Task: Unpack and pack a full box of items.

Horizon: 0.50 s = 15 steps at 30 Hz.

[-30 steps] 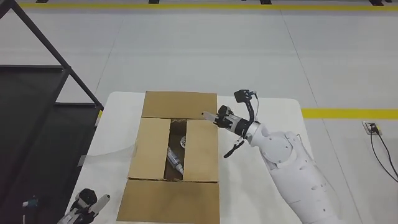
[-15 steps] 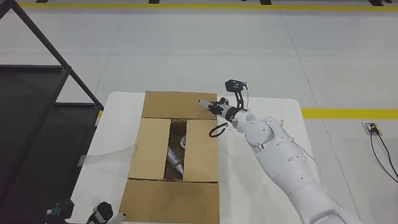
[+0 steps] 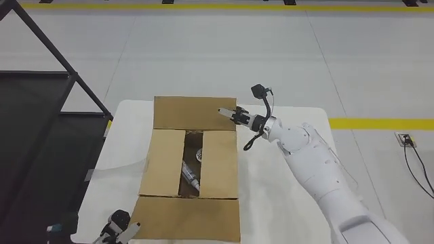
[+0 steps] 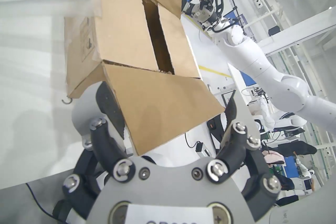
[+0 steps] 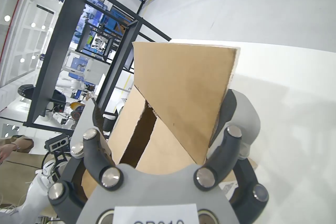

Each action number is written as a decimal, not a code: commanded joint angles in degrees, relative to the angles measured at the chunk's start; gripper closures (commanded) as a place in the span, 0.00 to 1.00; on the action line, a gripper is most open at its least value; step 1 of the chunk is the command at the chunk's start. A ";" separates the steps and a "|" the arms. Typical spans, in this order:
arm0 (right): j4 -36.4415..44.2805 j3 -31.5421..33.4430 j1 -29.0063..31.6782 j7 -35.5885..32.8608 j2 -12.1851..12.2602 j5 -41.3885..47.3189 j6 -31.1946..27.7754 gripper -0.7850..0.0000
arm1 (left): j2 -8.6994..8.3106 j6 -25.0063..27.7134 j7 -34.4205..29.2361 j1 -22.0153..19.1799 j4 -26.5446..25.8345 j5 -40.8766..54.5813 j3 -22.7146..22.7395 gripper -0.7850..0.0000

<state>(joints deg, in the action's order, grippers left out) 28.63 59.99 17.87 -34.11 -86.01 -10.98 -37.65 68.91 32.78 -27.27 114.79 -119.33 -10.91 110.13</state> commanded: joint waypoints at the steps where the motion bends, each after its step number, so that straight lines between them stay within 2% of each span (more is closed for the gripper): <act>1: -0.03 0.57 -0.08 -1.19 0.24 1.09 -1.58 0.00 | 0.05 -0.79 1.22 -0.16 -0.76 0.35 -0.08 0.00; 8: 1.91 1.77 0.13 -2.83 1.21 1.37 -3.33 0.00 | 0.20 -4.92 4.82 -1.61 -3.82 -1.24 -0.88 0.00; 15: 7.05 2.69 1.39 -8.03 2.35 2.21 -4.65 0.00 | 0.56 -12.47 10.79 -5.64 -5.36 -7.22 -4.23 0.00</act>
<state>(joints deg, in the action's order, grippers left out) 34.89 62.59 19.04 -41.43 -83.81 -8.80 -42.32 69.43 21.41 -17.23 109.77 -124.65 -17.27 106.46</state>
